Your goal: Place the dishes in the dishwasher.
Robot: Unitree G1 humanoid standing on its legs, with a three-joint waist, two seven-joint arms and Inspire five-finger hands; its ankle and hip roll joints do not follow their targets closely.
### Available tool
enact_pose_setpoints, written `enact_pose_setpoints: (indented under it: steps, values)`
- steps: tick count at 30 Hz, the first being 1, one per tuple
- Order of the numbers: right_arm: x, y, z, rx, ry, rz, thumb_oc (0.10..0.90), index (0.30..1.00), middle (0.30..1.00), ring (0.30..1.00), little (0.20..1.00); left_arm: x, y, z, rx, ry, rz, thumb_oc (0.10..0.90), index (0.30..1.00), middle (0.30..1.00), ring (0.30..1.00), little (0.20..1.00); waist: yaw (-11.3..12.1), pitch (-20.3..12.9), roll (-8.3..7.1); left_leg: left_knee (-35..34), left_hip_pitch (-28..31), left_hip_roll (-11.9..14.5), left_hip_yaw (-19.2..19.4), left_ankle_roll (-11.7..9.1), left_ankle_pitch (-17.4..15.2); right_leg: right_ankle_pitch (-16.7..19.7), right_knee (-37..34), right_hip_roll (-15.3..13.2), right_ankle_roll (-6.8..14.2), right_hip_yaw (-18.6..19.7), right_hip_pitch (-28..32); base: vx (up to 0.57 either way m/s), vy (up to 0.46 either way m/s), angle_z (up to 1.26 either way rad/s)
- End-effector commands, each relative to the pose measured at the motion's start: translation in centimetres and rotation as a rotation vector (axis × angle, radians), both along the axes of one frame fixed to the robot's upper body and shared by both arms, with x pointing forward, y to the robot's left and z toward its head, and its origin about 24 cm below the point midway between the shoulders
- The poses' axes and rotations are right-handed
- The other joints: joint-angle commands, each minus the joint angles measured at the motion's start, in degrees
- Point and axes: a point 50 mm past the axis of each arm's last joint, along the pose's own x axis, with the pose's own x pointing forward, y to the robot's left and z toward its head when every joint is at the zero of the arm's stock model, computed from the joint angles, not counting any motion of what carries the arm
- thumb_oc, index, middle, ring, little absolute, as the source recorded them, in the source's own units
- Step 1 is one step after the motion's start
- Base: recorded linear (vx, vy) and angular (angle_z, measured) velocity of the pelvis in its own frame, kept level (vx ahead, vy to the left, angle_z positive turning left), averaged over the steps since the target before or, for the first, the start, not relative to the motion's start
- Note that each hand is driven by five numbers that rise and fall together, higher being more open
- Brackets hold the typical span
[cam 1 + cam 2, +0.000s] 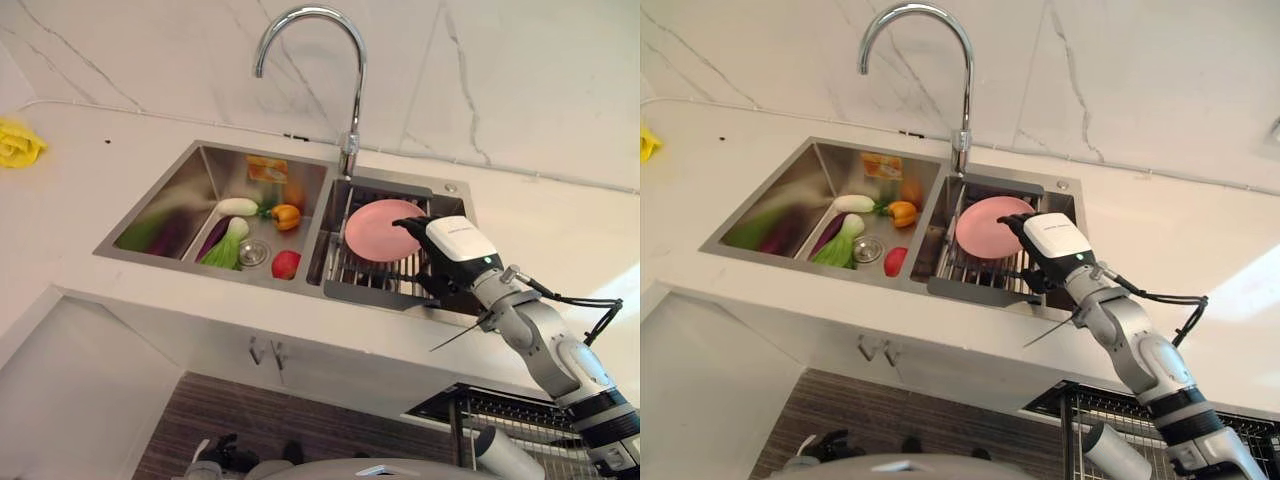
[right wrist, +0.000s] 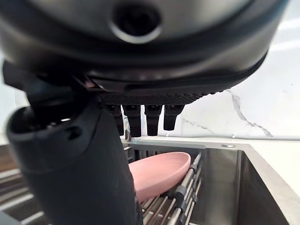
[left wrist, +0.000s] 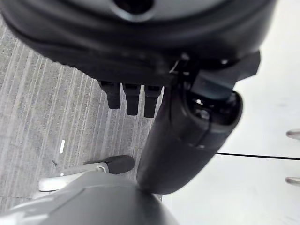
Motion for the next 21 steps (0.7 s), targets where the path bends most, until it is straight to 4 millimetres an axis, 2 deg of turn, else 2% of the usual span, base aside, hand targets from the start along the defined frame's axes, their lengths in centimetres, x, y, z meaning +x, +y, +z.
enact_pose_setpoints:
  steps: [1,7,13,20,21]
  values:
    - [2.5,0.6,5.9,-0.087,-0.303,0.032,0.800,0.900,0.900,0.900,0.900,-0.9,-1.7,-0.6,-0.033,0.070,-0.115,0.800,0.900,0.900,0.900,0.900,2.47,-1.26,-0.35,0.53,2.71,2.20,0.33,-3.82,-3.53,-2.66,1.91,-1.86,2.84,-2.75,0.04,0.00,0.000,0.00]
    - [4.5,0.6,5.2,-0.250,-0.345,-0.007,0.800,0.900,0.900,0.900,0.900,-0.5,-2.0,-0.6,-0.028,0.052,-0.125,0.800,0.900,0.900,0.900,0.900,3.29,-1.16,-0.18,0.53,2.58,2.22,-0.04,-3.98,-3.44,-2.72,1.76,-1.98,2.80,-3.33,0.31,0.00,0.000,0.01]
    - [5.9,0.6,4.6,-0.339,-0.370,-0.044,0.800,0.900,0.900,0.900,0.900,-0.5,-2.0,-0.6,-0.016,0.050,-0.113,0.800,0.900,0.900,0.900,0.900,4.21,-1.04,-0.16,0.53,2.55,2.30,-0.41,-4.11,-3.33,-2.82,1.63,-1.97,2.72,-3.99,0.61,-0.01,-0.003,0.07]
    - [6.6,-0.6,3.3,-0.388,-0.362,-0.122,0.800,0.900,0.900,0.900,0.900,-1.3,-2.1,-0.7,-0.012,0.073,-0.104,0.800,0.900,0.900,0.900,0.900,5.24,-1.10,-0.20,0.53,2.15,2.17,-1.79,-4.22,-3.11,-2.98,1.57,-2.06,2.53,-5.36,0.98,-0.01,-0.004,0.12]
    - [6.8,-1.3,2.5,-0.428,-0.340,-0.151,0.800,0.900,0.900,0.900,0.900,-1.5,-2.1,-0.7,-0.010,0.077,-0.103,0.800,0.900,0.900,0.900,0.900,5.83,-1.04,-0.19,0.53,2.04,2.12,-2.29,-4.27,-2.99,-3.03,1.59,-2.05,2.47,-6.00,1.12,0.00,-0.008,0.14]
